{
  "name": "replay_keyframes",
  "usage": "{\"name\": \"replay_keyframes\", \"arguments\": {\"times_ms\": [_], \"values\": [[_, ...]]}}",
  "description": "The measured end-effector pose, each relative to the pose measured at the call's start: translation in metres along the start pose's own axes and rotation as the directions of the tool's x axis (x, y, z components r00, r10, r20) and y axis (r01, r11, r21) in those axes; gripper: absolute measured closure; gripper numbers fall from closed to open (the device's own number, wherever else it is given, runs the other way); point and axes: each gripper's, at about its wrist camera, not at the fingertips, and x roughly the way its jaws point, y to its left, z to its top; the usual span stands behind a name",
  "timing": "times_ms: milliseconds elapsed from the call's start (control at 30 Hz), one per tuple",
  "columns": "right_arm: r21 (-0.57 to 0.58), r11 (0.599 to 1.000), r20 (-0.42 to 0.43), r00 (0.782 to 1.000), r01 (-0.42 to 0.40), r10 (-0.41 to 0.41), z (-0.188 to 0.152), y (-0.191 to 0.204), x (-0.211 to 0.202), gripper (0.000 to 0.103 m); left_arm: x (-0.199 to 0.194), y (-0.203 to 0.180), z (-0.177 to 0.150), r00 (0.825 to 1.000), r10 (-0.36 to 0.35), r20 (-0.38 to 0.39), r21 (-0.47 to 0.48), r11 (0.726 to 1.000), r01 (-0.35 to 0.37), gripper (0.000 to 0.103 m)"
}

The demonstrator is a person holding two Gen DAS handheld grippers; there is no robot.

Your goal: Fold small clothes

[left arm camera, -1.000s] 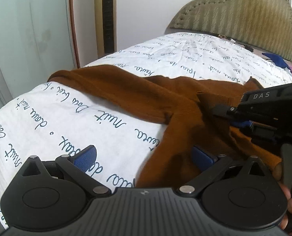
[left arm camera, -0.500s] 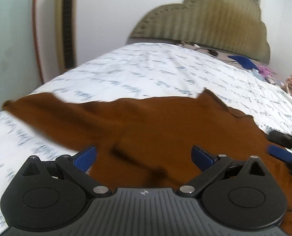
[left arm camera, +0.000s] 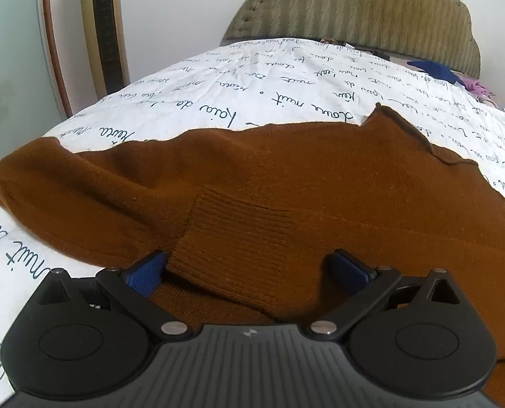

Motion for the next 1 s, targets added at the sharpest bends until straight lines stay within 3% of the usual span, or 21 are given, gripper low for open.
{"name": "replay_keyframes", "arguments": {"times_ms": [67, 133, 167, 300, 400, 433, 467, 567, 633, 733, 867, 1000], "values": [[-0.013, 1.000, 0.013, 1.000, 0.015, -0.015, 0.001, 0.007, -0.007, 0.100, -0.005, 0.002, 0.003, 1.000, -0.006, -0.015, -0.015, 1.000, 0.005, 0.000], [-0.033, 0.999, 0.027, 0.999, -0.033, 0.034, 0.001, 0.014, -0.021, 0.082, -0.014, 0.009, 0.002, 0.999, -0.033, -0.014, -0.049, 0.998, 0.033, 0.000], [-0.053, 0.997, 0.016, 0.998, -0.060, 0.061, -0.002, 0.022, -0.027, 0.080, -0.017, 0.012, 0.002, 0.999, -0.041, -0.003, -0.057, 0.998, 0.041, 0.000], [-0.160, 0.977, -0.062, 0.989, -0.143, 0.135, -0.027, 0.041, -0.045, 0.080, -0.012, 0.009, -0.006, 1.000, -0.008, -0.009, -0.010, 1.000, 0.008, 0.000], [-0.171, 0.985, -0.094, 0.995, -0.031, 0.015, -0.041, 0.032, -0.034, 0.082, -0.013, 0.005, -0.012, 1.000, 0.005, 0.015, 0.022, 1.000, -0.005, 0.000], [-0.158, 0.987, -0.090, 0.996, -0.014, -0.001, -0.043, 0.024, -0.029, 0.098, -0.014, 0.006, -0.011, 1.000, -0.001, 0.011, 0.024, 1.000, 0.001, 0.000], [-0.127, 0.992, -0.080, 0.997, -0.015, 0.005, -0.043, 0.016, -0.029, 0.103, -0.016, 0.009, -0.011, 1.000, -0.015, 0.003, 0.019, 1.000, 0.015, 0.000], [-0.028, 0.999, -0.090, 0.995, -0.035, 0.033, -0.037, 0.005, -0.033, 0.103, -0.023, 0.022, -0.011, 0.999, -0.045, -0.011, -0.008, 0.999, 0.045, 0.000], [-0.052, 0.998, -0.075, 0.996, -0.047, 0.043, -0.042, 0.011, -0.040, 0.092, -0.032, 0.028, -0.013, 1.000, -0.021, -0.009, -0.026, 0.999, 0.020, 0.000], [-0.082, 0.995, -0.048, 0.997, -0.060, 0.056, -0.051, 0.025, -0.051, 0.074, -0.049, 0.045, -0.019, 0.998, -0.057, 0.008, -0.065, 0.996, 0.057, 0.000], [-0.186, 0.976, -0.060, 0.993, -0.113, 0.104, -0.065, 0.061, -0.057, 0.072, -0.077, 0.082, -0.033, 0.997, -0.037, 0.067, -0.104, 0.994, 0.044, 0.000], [-0.297, 0.925, -0.191, 0.964, -0.237, 0.186, -0.088, 0.116, -0.039, 0.072, -0.099, 0.136, -0.043, 0.995, 0.026, 0.096, -0.206, 0.979, -0.006, 0.000]]}}
